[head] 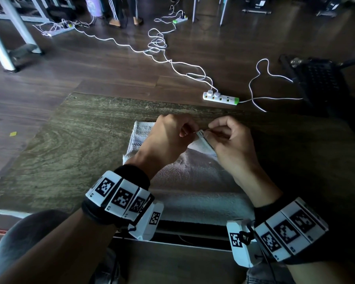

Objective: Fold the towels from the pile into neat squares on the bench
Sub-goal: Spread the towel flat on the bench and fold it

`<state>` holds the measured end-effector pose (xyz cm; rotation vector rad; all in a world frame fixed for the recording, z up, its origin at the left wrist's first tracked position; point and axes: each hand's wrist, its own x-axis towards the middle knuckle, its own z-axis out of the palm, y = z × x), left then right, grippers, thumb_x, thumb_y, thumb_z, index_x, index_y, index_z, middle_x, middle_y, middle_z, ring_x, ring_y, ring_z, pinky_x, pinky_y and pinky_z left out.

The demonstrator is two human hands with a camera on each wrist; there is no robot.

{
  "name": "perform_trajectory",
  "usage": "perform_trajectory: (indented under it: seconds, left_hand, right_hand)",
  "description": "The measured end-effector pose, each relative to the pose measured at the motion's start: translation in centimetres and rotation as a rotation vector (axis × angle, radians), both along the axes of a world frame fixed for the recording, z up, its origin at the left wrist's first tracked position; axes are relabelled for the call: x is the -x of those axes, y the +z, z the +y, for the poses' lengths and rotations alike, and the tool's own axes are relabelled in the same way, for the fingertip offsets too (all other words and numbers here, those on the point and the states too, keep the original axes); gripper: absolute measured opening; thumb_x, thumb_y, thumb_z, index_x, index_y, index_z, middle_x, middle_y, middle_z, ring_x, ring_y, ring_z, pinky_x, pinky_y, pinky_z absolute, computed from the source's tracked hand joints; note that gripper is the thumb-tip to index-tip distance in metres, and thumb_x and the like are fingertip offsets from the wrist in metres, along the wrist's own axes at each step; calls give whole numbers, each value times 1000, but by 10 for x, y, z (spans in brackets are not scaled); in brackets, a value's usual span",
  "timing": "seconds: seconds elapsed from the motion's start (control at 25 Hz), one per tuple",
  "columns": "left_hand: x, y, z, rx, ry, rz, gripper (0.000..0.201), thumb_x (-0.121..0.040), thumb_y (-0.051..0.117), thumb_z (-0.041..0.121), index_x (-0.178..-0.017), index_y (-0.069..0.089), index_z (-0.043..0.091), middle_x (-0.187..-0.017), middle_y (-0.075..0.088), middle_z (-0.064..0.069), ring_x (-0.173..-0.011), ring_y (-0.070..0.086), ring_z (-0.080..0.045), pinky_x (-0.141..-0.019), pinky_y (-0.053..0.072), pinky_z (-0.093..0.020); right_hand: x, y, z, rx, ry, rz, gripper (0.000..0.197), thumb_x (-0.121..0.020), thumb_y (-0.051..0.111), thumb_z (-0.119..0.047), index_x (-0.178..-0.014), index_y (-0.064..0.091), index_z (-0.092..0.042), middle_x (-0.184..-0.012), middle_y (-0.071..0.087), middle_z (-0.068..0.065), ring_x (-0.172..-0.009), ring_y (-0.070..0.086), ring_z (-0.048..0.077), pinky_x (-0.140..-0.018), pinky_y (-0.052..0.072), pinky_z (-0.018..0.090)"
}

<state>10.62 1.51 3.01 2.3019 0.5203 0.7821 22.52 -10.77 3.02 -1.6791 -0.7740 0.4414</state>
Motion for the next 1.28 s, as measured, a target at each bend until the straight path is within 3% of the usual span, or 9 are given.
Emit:
perform_trajectory:
  seconds: [0.2,0.48,0.68,0.84,1.0,1.12,1.28]
  left_hand:
    - [1,-1,0,-23,-21,22,12,-79,73,10,-90,75,14,-79,73,4,-69,68,-7,-66,56,-31]
    - [0,1,-1,-78,6,60,11,-80,72,12,-90,77,14,-78,73,4,-59,56,9,-60,44,-8]
    - [0,-1,-1,-104,3,74,9,-79,69,13,-85,75,14,-77,73,4,-61,60,1,-62,53,-26]
    - [1,-4,-1,-100,-20,79,9,-81,66,17,-84,74,15,-76,73,4,-63,63,-2,-59,52,-28]
    - [0,-6,-2,-93,-27,76,7,-82,66,16,-78,72,14,-70,70,5,-58,59,1,-57,52,-30]
    - [1,-6,-2,-72,-47,43,7,-84,68,18,-81,72,13,-70,69,5,-60,60,-2,-58,51,-27]
    - [4,-5,-5,-109,-54,-11,6,-83,66,9,-84,71,10,-73,67,0,-63,61,-9,-61,50,-28]
  right_hand:
    - [-1,0,0,3,22,24,18,-84,74,-7,-96,65,-18,-92,72,-3,-83,69,3,-73,54,15]
    - [-2,-1,0,16,36,19,17,-85,74,-9,-97,65,-18,-93,72,-5,-85,68,0,-74,52,14]
    - [-1,1,-1,8,63,24,14,-84,75,-13,-97,68,-14,-92,72,-1,-85,68,5,-72,52,12]
    - [2,1,-1,73,152,13,12,-86,75,-21,-95,74,-14,-89,75,-3,-83,69,1,-73,53,14]
    - [0,-1,-2,144,114,-109,9,-86,75,-25,-90,75,-17,-85,74,-8,-79,69,2,-72,53,16]
    - [0,1,-1,167,121,-186,10,-89,71,-27,-92,74,-18,-85,74,-8,-78,69,4,-72,56,25]
    - [1,3,-4,112,146,-188,11,-89,71,-28,-92,74,-18,-82,74,-6,-76,71,8,-75,59,39]
